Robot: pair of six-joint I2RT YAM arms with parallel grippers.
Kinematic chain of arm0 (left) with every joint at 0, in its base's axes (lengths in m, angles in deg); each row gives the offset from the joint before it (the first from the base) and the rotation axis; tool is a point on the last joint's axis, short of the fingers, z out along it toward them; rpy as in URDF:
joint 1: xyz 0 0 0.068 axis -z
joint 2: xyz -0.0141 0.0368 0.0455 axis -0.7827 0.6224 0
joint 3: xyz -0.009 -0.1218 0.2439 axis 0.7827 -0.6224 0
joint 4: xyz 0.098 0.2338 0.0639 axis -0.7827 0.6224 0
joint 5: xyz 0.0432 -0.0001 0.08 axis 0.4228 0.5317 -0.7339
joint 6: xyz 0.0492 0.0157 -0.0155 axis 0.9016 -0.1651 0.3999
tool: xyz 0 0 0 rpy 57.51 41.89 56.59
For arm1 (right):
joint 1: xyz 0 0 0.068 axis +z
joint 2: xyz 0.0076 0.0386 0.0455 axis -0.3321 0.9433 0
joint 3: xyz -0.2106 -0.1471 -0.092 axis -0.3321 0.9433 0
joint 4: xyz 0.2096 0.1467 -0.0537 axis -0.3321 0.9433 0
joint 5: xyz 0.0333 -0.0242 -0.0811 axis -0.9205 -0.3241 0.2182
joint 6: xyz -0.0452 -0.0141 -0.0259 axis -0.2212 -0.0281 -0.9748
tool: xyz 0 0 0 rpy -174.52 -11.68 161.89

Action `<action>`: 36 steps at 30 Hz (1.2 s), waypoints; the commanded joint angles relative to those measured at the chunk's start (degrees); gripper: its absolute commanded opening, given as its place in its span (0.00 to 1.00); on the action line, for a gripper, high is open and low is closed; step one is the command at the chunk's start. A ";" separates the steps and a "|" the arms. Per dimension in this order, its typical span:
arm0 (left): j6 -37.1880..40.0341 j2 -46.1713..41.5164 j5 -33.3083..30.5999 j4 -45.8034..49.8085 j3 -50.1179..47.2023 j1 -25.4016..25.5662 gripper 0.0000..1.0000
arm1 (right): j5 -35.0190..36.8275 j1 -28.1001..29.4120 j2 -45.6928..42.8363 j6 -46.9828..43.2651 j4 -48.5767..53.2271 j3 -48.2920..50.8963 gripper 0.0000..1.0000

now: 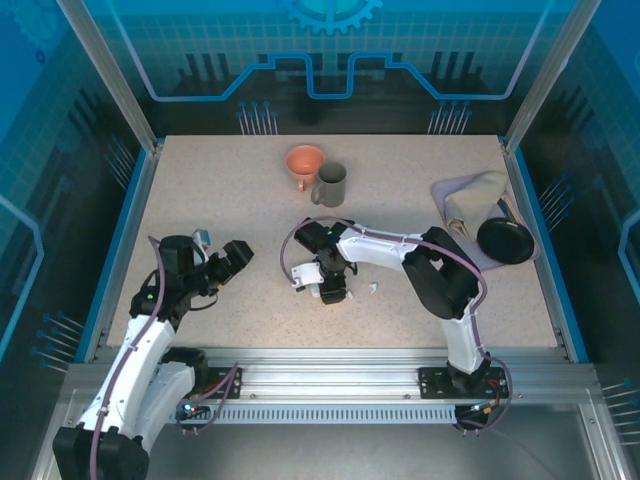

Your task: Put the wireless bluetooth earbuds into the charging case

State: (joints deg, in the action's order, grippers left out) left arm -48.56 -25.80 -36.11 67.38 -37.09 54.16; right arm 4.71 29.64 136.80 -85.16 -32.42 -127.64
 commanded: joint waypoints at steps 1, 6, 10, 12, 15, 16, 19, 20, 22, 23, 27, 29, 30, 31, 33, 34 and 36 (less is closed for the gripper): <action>-0.77 -0.34 -0.16 1.59 0.97 0.33 0.99 | 0.83 1.15 1.94 -0.05 0.34 -1.04 0.64; -0.87 -0.23 -0.11 1.51 0.93 0.33 0.99 | 0.17 1.12 2.59 0.42 0.07 -1.00 0.59; -1.11 -0.23 0.19 1.32 0.90 0.33 0.99 | -0.20 1.08 2.96 0.96 -0.06 -0.83 0.53; -1.03 -0.23 0.37 1.44 1.01 0.33 0.99 | -0.37 1.15 2.78 1.08 -0.32 -0.49 0.52; -0.94 -0.15 0.42 1.55 1.19 0.33 0.99 | -1.12 0.98 2.45 1.39 -0.58 -0.42 0.49; -0.99 -0.14 0.46 1.53 1.19 0.34 0.99 | -1.44 0.84 2.34 1.56 -0.55 -0.53 0.49; -1.11 -0.15 0.46 1.73 1.21 0.38 0.99 | -1.92 0.80 2.21 1.93 -0.63 -0.73 0.45; -1.11 -0.06 0.54 1.73 1.18 0.34 0.99 | -2.02 0.71 2.13 2.06 -0.72 -0.81 0.44; -1.11 -0.12 0.63 1.85 1.19 0.41 0.99 | -2.44 0.51 1.83 2.24 -0.96 -0.71 0.42; -1.11 -0.12 0.76 1.90 1.12 0.37 0.99 | -2.53 0.45 1.56 2.38 -1.23 -0.65 0.41; -1.11 0.18 1.20 1.79 1.21 0.42 0.99 | -3.41 -0.48 -0.47 2.97 -2.29 0.06 0.40; -1.07 0.83 1.86 1.41 1.36 0.42 0.99 | -3.97 -1.21 -1.86 3.31 -3.07 0.58 0.39; -1.07 1.27 2.23 1.06 1.45 0.42 0.99 | -4.22 -1.44 -2.47 3.42 -3.29 0.92 0.38; -1.11 1.74 2.65 0.84 1.54 0.42 0.99 | -4.39 -1.72 -3.17 3.55 -3.72 1.32 0.38; -1.28 2.53 3.67 -0.17 1.50 0.42 0.99 | -4.66 -2.15 -4.46 3.62 -4.41 2.11 0.37; -1.59 2.95 4.23 -1.00 1.17 0.49 0.99 | -4.66 -2.33 -5.11 3.68 -4.83 2.51 0.37; -2.17 3.56 5.83 -3.50 0.39 0.51 0.99 | -4.50 -2.54 -6.32 3.60 -5.43 3.36 0.37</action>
State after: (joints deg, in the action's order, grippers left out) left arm -49.04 -22.70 -33.91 66.79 -37.07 54.31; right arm 1.87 27.83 133.91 -82.53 -36.13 -125.47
